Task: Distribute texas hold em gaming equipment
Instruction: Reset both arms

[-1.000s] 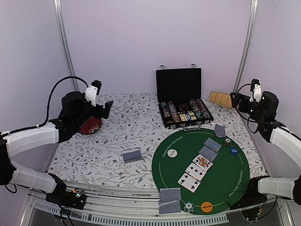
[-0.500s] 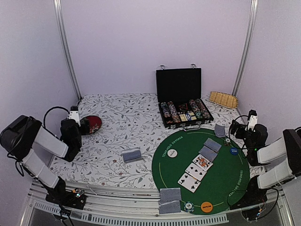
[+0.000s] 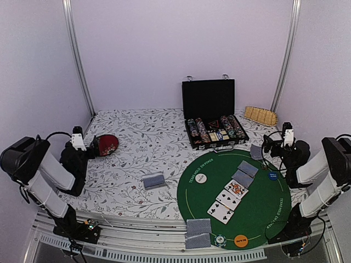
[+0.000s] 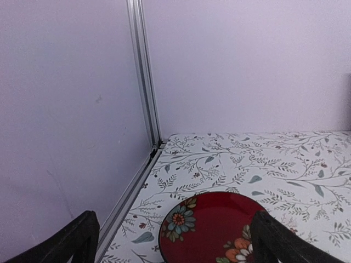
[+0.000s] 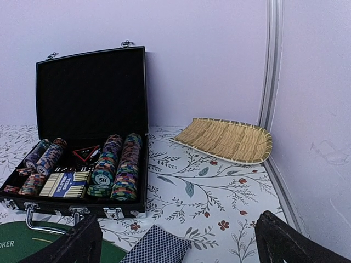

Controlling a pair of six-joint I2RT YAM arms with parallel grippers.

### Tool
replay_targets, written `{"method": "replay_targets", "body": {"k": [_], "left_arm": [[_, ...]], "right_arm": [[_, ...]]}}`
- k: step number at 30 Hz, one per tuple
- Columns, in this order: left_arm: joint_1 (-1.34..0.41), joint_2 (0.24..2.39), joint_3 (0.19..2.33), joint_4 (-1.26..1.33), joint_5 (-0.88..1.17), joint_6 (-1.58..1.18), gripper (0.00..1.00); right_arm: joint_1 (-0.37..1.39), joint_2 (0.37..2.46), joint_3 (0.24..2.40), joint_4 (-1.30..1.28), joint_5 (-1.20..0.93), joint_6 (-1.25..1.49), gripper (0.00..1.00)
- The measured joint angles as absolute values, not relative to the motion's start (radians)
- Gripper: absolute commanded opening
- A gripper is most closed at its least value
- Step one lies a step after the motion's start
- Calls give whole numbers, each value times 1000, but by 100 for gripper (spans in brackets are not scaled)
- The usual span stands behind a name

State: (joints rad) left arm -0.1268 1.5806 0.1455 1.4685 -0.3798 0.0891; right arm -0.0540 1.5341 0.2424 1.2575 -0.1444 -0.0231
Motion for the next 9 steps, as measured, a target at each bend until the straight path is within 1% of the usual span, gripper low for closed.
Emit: {"method": "replay_targets", "body": {"k": [9], "left_arm": [[-106,1578,203,1423,-352,70,98]], "right_arm": [[-54,1534,242,1258,-157,-29,99]]}}
